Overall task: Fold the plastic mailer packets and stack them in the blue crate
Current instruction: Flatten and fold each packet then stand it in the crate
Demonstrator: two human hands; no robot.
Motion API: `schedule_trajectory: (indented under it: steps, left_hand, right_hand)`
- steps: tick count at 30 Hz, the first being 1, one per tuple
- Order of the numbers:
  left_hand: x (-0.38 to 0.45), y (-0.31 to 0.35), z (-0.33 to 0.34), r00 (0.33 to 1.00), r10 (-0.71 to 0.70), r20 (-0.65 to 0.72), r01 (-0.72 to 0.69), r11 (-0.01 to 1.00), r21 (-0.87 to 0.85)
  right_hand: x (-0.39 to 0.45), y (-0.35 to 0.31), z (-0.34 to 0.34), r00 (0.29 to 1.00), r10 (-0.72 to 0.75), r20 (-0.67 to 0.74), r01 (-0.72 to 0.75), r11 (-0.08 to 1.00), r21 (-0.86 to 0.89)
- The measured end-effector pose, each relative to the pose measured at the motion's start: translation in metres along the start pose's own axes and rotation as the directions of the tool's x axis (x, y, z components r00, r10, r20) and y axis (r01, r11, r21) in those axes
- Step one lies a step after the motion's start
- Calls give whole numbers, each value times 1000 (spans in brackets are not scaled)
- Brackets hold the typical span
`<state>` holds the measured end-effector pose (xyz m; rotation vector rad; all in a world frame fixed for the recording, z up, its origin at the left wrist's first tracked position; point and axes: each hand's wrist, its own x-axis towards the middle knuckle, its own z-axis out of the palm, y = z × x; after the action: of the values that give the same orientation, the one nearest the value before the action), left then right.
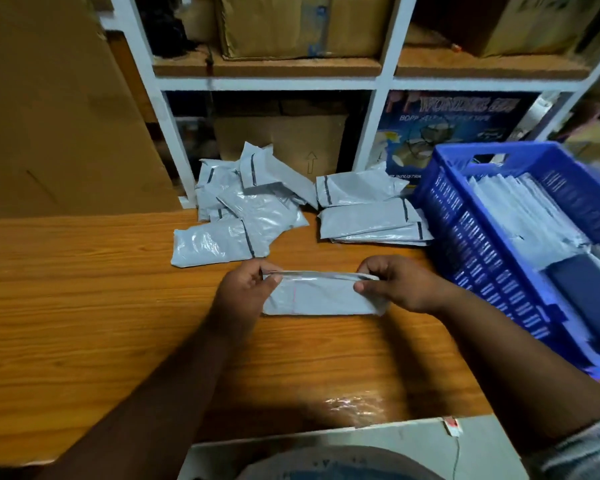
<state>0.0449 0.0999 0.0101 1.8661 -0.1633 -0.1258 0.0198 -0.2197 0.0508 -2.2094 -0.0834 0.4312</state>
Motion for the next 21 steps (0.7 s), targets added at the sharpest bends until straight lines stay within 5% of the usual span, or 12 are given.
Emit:
schedule_trajectory:
  steps: [8, 12, 15, 17, 21]
  left_hand:
    - [-47, 22, 23, 984, 131, -120, -116, 986, 122]
    - [-71, -13, 29, 885, 425, 190, -450, 679, 580]
    - [-102, -46, 50, 903, 313, 296, -427, 567, 704]
    - [-122, -64, 66, 912, 244, 329, -409, 510, 756]
    - [-135, -70, 73, 955, 201, 219, -295, 557, 776]
  right_hand:
    - [-62, 49, -10, 934, -236, -268, 254, 967, 34]
    - [-86, 83, 5, 908, -385, -163, 306, 878, -367]
    - [-98, 125, 41, 923, -376, 86, 359, 753, -551]
    - [-108, 142, 56, 933, -348, 93, 348, 800, -489]
    - [-111, 139, 59, 955, -295, 24, 278, 867, -414]
